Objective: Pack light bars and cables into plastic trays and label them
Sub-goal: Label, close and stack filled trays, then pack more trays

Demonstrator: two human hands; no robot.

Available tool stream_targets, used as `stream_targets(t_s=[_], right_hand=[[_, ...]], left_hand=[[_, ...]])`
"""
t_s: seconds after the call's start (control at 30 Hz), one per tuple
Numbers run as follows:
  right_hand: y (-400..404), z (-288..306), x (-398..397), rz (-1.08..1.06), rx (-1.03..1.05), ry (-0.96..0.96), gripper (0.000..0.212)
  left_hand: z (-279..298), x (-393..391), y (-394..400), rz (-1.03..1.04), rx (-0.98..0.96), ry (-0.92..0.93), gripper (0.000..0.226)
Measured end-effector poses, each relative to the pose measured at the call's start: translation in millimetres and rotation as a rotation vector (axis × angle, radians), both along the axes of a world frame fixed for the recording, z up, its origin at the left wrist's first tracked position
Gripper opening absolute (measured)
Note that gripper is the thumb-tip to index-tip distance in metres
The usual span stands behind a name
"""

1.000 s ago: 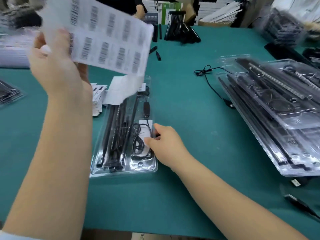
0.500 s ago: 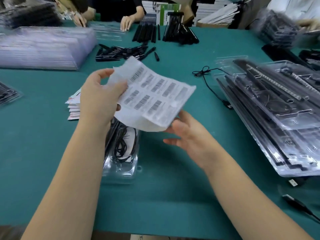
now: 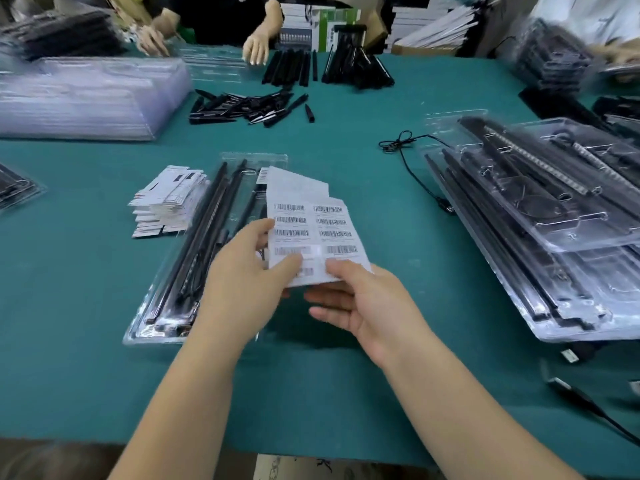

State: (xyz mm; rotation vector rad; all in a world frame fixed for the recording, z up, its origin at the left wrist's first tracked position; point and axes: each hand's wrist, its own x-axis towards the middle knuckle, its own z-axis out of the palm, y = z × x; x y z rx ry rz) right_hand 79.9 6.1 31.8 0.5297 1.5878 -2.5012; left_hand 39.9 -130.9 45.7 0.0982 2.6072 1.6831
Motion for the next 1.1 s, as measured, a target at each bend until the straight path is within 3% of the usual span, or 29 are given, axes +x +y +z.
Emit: stream_targets(t_s=[0.13, 0.27, 0.5, 0.63, 0.73, 0.83, 0.93, 1.03, 1.1], right_hand=[[9.5, 5.1, 16.8, 0.192, 0.217, -0.027, 0.023], [27.5, -1.2, 44.0, 0.284, 0.535, 0.092, 0.008], [47.1, -9.8, 73.4, 0.258, 0.719, 0.108, 0.006], [53.7, -7.6, 79.2, 0.243, 0.781, 0.174, 0.007], [60.7, -1.0, 86.5, 0.146, 0.802, 0.263, 0.011], [71.6, 13.2, 95.3, 0.022, 0.856, 0.401, 0.008], [90.7, 29.0, 103.8, -0.14, 1.078, 0.572, 0.017], [112.4, 34.2, 107.4, -0.283, 1.499, 0.607, 0.027], [123.0, 28.2, 107.4, -0.288, 1.713, 0.493, 0.029]], left_hand=[[6.6, -21.3, -22.9, 0.121, -0.078, 0.117, 0.046], [14.7, -44.4, -52.2, 0.258, -0.15, 0.069, 0.052], [-6.2, -36.1, -62.2, 0.233, -0.622, -0.018, 0.048], [-5.1, -33.5, -48.7, 0.255, -0.924, 0.059, 0.042], [7.2, -24.2, -14.1, 0.248, -0.774, 0.184, 0.044], [27.4, -5.8, 50.5, -0.043, -0.411, 0.388, 0.03], [40.6, 13.2, 118.6, -0.374, -0.307, 0.433, 0.023], [44.0, 11.9, 172.8, -0.534, -0.214, 0.228, 0.022], [49.4, -1.4, 200.7, -0.499, -0.153, 0.047, 0.035]])
